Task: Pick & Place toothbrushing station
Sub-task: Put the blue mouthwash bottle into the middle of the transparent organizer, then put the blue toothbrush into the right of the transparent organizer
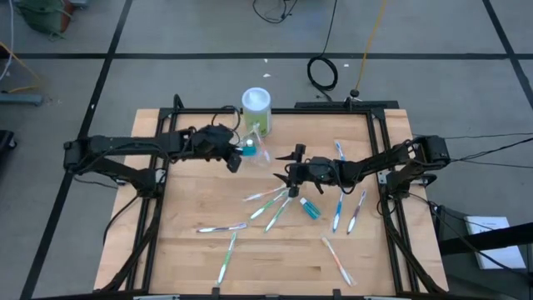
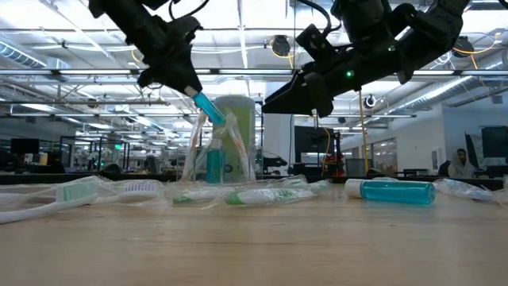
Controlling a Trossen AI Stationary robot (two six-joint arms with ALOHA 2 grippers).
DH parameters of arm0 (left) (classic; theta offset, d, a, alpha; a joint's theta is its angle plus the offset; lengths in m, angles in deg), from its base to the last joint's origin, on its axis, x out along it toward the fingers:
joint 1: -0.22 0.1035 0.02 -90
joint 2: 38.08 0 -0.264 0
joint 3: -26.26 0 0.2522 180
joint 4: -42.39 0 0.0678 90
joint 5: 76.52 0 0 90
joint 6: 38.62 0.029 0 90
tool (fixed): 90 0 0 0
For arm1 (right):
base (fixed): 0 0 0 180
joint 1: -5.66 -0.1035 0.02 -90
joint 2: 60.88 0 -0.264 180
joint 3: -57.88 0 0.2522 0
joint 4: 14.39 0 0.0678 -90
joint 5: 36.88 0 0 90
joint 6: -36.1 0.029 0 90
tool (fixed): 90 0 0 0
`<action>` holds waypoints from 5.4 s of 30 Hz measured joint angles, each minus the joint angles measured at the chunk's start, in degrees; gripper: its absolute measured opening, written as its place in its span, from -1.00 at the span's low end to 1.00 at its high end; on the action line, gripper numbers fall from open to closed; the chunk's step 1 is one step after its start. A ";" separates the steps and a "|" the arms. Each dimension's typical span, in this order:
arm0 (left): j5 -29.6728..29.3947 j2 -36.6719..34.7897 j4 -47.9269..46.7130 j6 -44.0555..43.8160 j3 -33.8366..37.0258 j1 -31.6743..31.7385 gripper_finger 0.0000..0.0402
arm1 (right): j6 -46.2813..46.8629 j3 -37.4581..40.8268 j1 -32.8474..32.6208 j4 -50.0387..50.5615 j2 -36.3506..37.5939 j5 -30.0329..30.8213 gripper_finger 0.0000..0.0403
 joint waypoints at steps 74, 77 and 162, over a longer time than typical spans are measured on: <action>0.09 14.97 -6.69 18.01 -10.20 -1.35 -0.05 | 2.64 0.05 3.06 7.08 -0.04 -0.18 0.09; 0.07 13.30 -8.33 15.71 -10.20 -3.52 -0.05 | 3.05 0.07 3.06 8.68 -0.04 -2.56 0.08; -14.37 -4.93 -11.71 17.32 -10.18 -9.22 -0.05 | 18.68 11.20 2.27 -33.59 12.21 -4.45 -0.98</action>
